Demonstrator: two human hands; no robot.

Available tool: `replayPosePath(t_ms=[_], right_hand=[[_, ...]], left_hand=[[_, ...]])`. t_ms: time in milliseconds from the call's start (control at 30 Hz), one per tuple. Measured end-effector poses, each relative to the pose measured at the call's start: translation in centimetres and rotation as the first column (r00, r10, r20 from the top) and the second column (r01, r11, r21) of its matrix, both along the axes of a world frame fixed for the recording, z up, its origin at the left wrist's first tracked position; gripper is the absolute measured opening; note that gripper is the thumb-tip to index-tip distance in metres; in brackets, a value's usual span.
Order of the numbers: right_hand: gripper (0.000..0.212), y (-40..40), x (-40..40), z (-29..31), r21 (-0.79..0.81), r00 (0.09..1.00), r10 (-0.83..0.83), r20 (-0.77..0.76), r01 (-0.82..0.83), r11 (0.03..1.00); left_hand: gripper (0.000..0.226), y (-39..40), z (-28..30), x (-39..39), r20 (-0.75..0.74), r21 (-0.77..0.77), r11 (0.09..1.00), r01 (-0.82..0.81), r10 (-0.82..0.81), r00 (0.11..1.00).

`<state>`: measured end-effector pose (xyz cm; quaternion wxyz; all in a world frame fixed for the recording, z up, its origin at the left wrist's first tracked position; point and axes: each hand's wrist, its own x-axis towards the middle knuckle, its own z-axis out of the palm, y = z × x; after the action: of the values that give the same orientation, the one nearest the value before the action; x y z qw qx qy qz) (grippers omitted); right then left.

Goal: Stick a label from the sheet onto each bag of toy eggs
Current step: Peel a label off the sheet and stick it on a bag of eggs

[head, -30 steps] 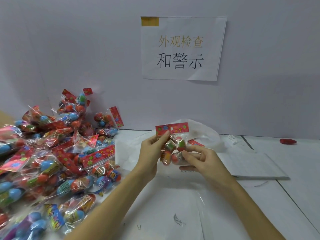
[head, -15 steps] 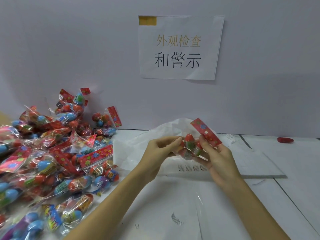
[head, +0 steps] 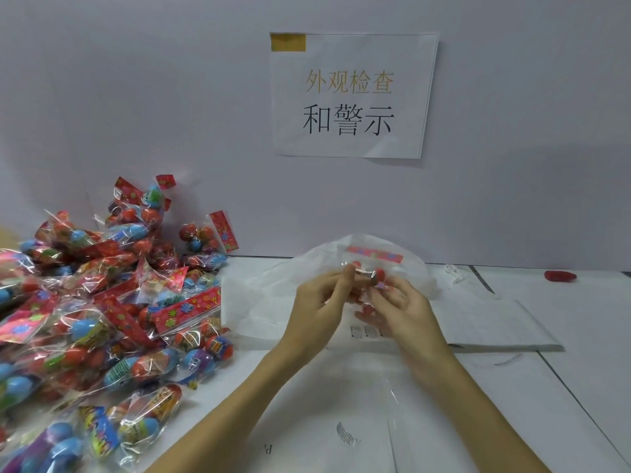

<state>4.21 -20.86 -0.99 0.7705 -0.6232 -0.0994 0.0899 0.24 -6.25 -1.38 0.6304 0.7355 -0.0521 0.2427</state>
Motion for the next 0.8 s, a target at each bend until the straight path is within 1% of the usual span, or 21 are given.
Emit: replayPosePath(t_ms=[33, 100, 133, 167, 200, 233, 267, 300, 333, 367, 400, 433, 467, 500, 533, 567, 600, 633, 700, 767, 800], right_hand=[[0.027, -0.2, 0.0, -0.1, -0.011, 0.999, 0.000, -0.033, 0.000, 1.000], [0.025, -0.9, 0.5, -0.1, 0.024, 0.988, 0.082, -0.128, -0.080, 0.997], [0.027, -1.3, 0.8, 0.3, 0.086, 0.974, 0.132, -0.182, -0.118, 0.989], [0.030, -2.0, 1.1, 1.1, 0.189, 0.955, 0.179, -0.235, -0.135, 0.973], [0.035, -3.0, 1.5, 2.0, 0.347, 0.935, 0.232, -0.267, -0.131, 0.929], [0.039, -4.3, 1.9, 2.9, 0.570, 0.914, 0.329, -0.239, -0.142, 0.809], [0.040, -5.8, 2.1, 3.6, 0.804, 0.883, 0.440, -0.165, -0.138, 0.579], [0.040, -7.1, 2.1, 4.2, 0.939, 0.859, 0.508, -0.066, -0.120, 0.323], [0.042, -8.2, 1.9, 4.8, 0.982, 0.833, 0.553, 0.006, -0.110, 0.154], [0.047, -8.8, 1.7, 5.0, 0.989, 0.788, 0.610, 0.080, -0.140, 0.051], [0.051, -8.9, 1.6, 4.7, 0.982, 0.738, 0.659, 0.146, -0.188, -0.006], [0.053, -8.9, 1.7, 4.3, 0.972, 0.708, 0.686, 0.170, -0.237, 0.004], [0.054, -8.6, 1.8, 3.8, 0.964, 0.687, 0.709, 0.161, -0.264, 0.037], [0.055, -8.4, 2.0, 3.2, 0.958, 0.667, 0.733, 0.132, -0.276, 0.078], [0.058, -8.1, 2.3, 2.7, 0.950, 0.651, 0.753, 0.098, -0.285, 0.123], [0.060, -7.8, 2.5, 2.3, 0.939, 0.642, 0.764, 0.057, -0.295, 0.178], [0.060, -7.4, 2.7, 2.0, 0.922, 0.644, 0.765, 0.017, -0.306, 0.237], [0.058, -6.9, 2.8, 1.8, 0.902, 0.654, 0.757, -0.010, -0.321, 0.290], [0.050, -6.2, 2.7, 1.4, 0.847, 0.713, 0.698, -0.073, -0.325, 0.420], [0.046, -5.5, 2.5, 1.2, 0.773, 0.787, 0.599, -0.146, -0.287, 0.566], [0.045, -5.1, 2.5, 1.2, 0.741, 0.810, 0.559, -0.180, -0.262, 0.618]], left_hand=[[0.047, 0.1, -0.1, 0.1, -0.012, -0.021, 1.000, 0.006, -0.007, 1.000], [0.050, 0.5, -0.2, 0.4, -0.003, -0.022, 0.998, -0.062, 0.062, 0.998], [0.050, 0.9, -0.3, 0.5, 0.008, -0.014, 0.994, -0.110, 0.110, 0.994], [0.050, 1.3, -0.3, 0.6, 0.011, -0.003, 0.987, -0.163, 0.163, 0.987], [0.049, 1.8, -0.2, 0.7, 0.015, 0.008, 0.976, -0.218, 0.217, 0.976], [0.047, 2.5, -0.1, 0.8, 0.025, 0.025, 0.958, -0.284, 0.284, 0.959], [0.044, 3.2, -0.1, 1.0, 0.047, 0.045, 0.934, -0.355, 0.353, 0.935], [0.040, 3.8, 0.0, 1.1, 0.073, 0.072, 0.904, -0.421, 0.416, 0.906], [0.034, 4.5, 0.1, 1.2, 0.098, 0.131, 0.864, -0.486, 0.477, 0.874], [0.025, 5.2, 0.2, 1.3, 0.120, 0.250, 0.795, -0.553, 0.541, 0.833], [0.022, 6.0, 0.2, 1.5, 0.125, 0.424, 0.685, -0.592, 0.603, 0.788], [0.033, 6.7, 0.1, 1.6, 0.118, 0.608, 0.537, -0.585, 0.667, 0.736], [0.049, 7.6, -0.1, 1.7, 0.099, 0.759, 0.387, -0.523, 0.726, 0.681], [0.058, 8.5, 0.0, 1.5, 0.067, 0.872, 0.253, -0.419, 0.787, 0.613], [0.060, 9.2, 0.1, 1.2, 0.033, 0.937, 0.165, -0.307, 0.834, 0.550], [0.059, 10.0, 0.3, 0.8, -0.020, 0.973, 0.129, -0.193, 0.875, 0.484], [0.057, 10.8, 0.2, 0.6, -0.051, 0.987, 0.110, -0.114, 0.902, 0.428], [0.055, 11.6, 0.1, 0.5, -0.077, 0.991, 0.113, -0.068, 0.914, 0.399], [0.049, 12.6, 0.0, 0.5, -0.107, 0.991, 0.129, -0.031, 0.915, 0.388], [0.042, 12.8, 0.0, 0.6, -0.082, 0.993, 0.108, -0.043, 0.913, 0.400], [0.039, 12.7, 0.1, 0.7, -0.073, 0.994, 0.100, -0.046, 0.914, 0.399]])
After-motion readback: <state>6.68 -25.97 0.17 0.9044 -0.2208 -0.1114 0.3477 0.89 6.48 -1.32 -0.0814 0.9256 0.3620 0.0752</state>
